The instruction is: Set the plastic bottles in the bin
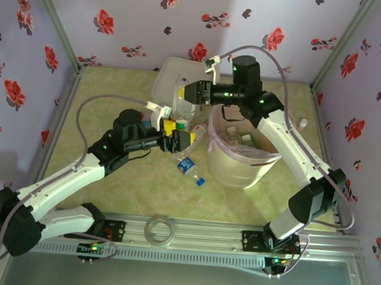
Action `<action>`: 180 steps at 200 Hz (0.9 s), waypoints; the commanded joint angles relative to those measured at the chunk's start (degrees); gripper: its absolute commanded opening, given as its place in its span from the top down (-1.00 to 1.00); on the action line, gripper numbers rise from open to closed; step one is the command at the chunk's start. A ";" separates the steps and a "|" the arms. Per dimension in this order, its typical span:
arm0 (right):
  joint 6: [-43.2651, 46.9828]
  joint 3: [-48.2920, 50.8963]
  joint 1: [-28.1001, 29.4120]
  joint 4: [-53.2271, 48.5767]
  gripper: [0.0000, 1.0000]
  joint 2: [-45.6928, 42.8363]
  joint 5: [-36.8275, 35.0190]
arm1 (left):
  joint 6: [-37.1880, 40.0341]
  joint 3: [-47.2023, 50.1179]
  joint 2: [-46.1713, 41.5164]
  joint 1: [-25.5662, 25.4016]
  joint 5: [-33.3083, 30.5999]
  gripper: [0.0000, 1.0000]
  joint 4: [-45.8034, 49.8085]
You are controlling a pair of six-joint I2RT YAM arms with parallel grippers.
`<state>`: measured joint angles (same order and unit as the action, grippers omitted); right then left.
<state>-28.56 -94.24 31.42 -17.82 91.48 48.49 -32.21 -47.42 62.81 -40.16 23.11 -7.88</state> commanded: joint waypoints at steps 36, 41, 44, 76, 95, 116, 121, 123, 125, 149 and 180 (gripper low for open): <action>5.37 -6.98 -1.44 -5.58 0.03 -3.04 -7.36 | -1.40 3.60 -4.27 1.93 -4.76 -0.99 1.12; 6.16 -7.65 -1.53 -6.57 0.04 -3.29 -8.24 | -1.79 3.88 -4.42 2.23 -5.14 -0.99 1.40; 6.62 -8.20 -1.60 -7.31 0.04 -3.41 -8.92 | -2.00 4.05 -4.44 2.38 -5.44 -0.99 1.52; 11.53 -13.36 -2.74 -15.41 0.06 -5.69 -16.20 | -5.03 5.74 -4.34 4.54 -7.83 -0.99 1.62; 13.74 -16.45 -4.02 -20.57 0.06 -7.17 -20.25 | -6.91 6.40 -3.86 5.91 -9.45 -0.99 1.80; 16.37 -18.92 -5.42 -25.61 0.06 -9.30 -24.90 | -9.29 6.90 -2.67 7.48 -10.58 -0.99 2.67; 17.16 -19.44 -5.69 -26.91 0.07 -9.70 -26.43 | -9.86 6.92 -2.36 7.84 -10.75 -0.99 2.96; 17.44 -19.66 -5.81 -27.48 0.06 -9.93 -26.98 | -9.99 6.97 -2.21 7.93 -10.93 -0.99 3.20; 17.74 -19.82 -5.88 -27.98 0.07 -10.14 -27.75 | -10.18 6.96 -2.00 8.04 -11.12 -0.99 3.44; 21.08 -21.07 -6.76 -33.80 0.10 -12.17 -35.48 | -11.34 5.97 0.19 8.71 -14.17 -0.98 8.42; 25.07 -20.52 -6.90 -41.33 0.15 -13.46 -47.39 | -14.05 4.37 3.07 9.27 -19.05 -0.98 15.33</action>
<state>-8.82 -114.30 24.86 -50.30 78.32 13.80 -43.03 -41.25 64.05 -31.64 9.54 0.54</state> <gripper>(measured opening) 0.555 0.990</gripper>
